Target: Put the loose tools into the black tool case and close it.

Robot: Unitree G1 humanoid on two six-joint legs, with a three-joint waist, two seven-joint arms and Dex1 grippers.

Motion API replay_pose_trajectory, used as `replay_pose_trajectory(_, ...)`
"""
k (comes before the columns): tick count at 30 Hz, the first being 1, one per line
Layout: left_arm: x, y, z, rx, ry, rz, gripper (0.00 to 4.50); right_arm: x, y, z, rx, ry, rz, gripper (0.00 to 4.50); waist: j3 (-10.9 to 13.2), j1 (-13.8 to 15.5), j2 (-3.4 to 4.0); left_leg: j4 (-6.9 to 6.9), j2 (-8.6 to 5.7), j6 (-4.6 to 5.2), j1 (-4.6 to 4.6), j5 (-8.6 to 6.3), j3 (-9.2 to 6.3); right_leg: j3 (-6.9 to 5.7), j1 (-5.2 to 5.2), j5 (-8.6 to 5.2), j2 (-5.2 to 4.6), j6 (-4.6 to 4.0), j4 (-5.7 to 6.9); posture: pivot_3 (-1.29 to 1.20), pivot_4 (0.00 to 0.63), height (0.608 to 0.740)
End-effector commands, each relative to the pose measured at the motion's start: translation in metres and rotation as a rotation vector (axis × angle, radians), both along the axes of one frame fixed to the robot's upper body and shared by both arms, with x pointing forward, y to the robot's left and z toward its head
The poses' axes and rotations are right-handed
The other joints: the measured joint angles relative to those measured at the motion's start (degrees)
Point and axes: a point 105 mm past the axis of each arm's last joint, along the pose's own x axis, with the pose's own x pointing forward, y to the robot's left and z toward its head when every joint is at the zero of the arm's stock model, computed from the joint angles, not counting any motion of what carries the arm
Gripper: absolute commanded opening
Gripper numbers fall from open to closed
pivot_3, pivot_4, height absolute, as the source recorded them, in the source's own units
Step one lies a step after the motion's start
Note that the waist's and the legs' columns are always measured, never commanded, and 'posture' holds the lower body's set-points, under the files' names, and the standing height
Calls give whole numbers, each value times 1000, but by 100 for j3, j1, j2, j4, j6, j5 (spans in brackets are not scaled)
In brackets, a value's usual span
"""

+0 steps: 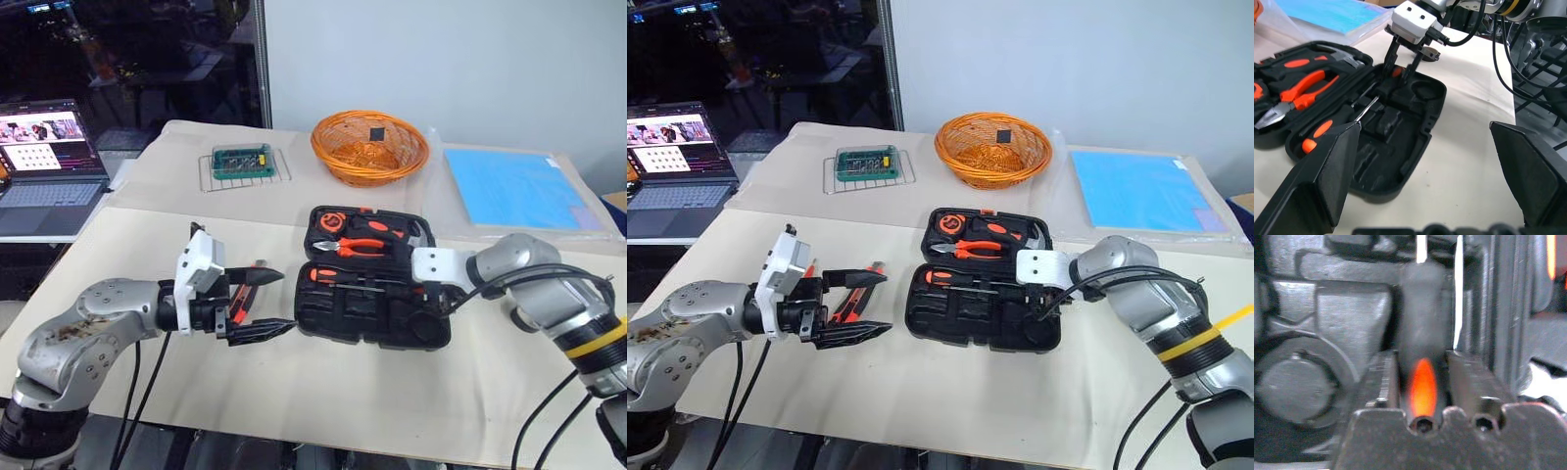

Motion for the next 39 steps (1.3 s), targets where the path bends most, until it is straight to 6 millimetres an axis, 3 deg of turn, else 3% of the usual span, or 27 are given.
replay_pose_trajectory(1, 0, 1, 7, 13, -50, -3, 4500, -3, 1, 24, 68, -23, 2, 3189, 1, -1, 1, 0, 0, 0, 0, 0, 0, 0, -1, 0, 0, 0, 0, 0, 150, 740)
replay_pose_trajectory(7, 2, 5, 1, 15, -45, 12, 4500, -12, -4, 51, 288, 36, -101, 3189, 12, 6, 10, 0, 0, 1, -3, 0, 0, -3, -1, 1, -4, -1, 0, 0, 150, 740)
replay_pose_trajectory(10, 2, 8, -1, 16, -45, 26, 4500, -6, 6, 59, 541, 29, -260, 2519, 13, 5, 9, 0, 0, -3, -2, -3, 0, -16, 0, 3, -16, -2, 0, 0, 150, 740)
replay_pose_trajectory(12, 2, 9, -1, 18, -47, 36, 4500, -8, 18, 59, 652, 7, -304, 1815, 13, -8, 9, -2, 1, -7, -1, -4, 0, -38, 2, 5, -31, -4, 1, 0, 150, 740)
replay_pose_trajectory(17, 4, 13, -5, 29, -48, 80, 4500, -9, 33, 38, 769, -174, -481, 60, 16, -8, 15, -15, 2, -16, -5, -2, 0, -45, -9, 4, -33, -10, 4, 0, 150, 740)
replay_pose_trajectory(20, 7, 16, -6, 34, -45, 101, 4500, -14, 39, 21, 749, -271, -550, 22, 19, 6, 20, -16, 0, -19, -12, -1, 3, -48, -13, 3, -35, -6, 3, 0, 150, 740)
replay_pose_trajectory(24, 10, 12, -2, 32, -55, 102, 4500, -31, 42, -35, 510, -153, -539, 22, 19, -9, 20, -13, 0, -20, -6, -2, 20, -46, -10, -11, -39, 45, 2, 0, 150, 740)
replay_pose_trajectory(26, 10, 11, -2, 32, -56, 104, 4500, -37, 42, -48, 455, -98, -533, 22, 16, -7, 16, -12, 0, -21, 13, -3, 21, -46, 5, -14, -39, 49, 2, 0, 150, 740)
replay_pose_trajectory(29, 13, 12, -4, 29, -53, 120, 4500, -39, 47, -49, 449, -79, -476, 22, 15, 8, 14, -15, 1, -23, 26, -7, 20, -46, 16, -16, -39, 49, 0, 0, 150, 740)
replay_pose_trajectory(30, 14, 13, -5, 25, -51, 131, 4500, -38, 48, -47, 446, -98, -450, 22, 13, 8, 12, -15, 1, -22, 26, -7, 19, -47, 16, -16, -39, 48, 0, 0, 150, 740)
replay_pose_trajectory(32, 18, 18, -8, 2, -38, 195, 4500, -31, 56, -23, 562, -175, -417, 22, 12, 4, 10, -15, 1, -20, 26, -9, 21, -46, 16, -16, -39, 48, -2, 0, 150, 740)
replay_pose_trajectory(34, 22, 26, -11, -18, -26, 280, 4500, -29, 68, 24, 853, -277, -354, 22, 13, -6, 8, -17, 1, -20, 24, -9, 20, -46, 15, -16, -39, 48, -4, 0, 150, 740)
replay_pose_trajectory(38, 35, 53, -16, -33, -62, 580, 4500, -47, 67, 69, 1027, -271, -187, 22, 30, -46, 13, -22, 3, -21, 9, -4, 24, -45, -5, -14, -37, 47, 5, 0, 150, 740)
replay_pose_trajectory(39, 37, 63, -18, -31, -64, 675, 4500, -55, 68, 74, 1020, -243, -130, 470, 32, -40, 12, -21, 3, -21, 10, -4, 23, -45, -2, -14, -37, 48, 4, 0, 150, 740)
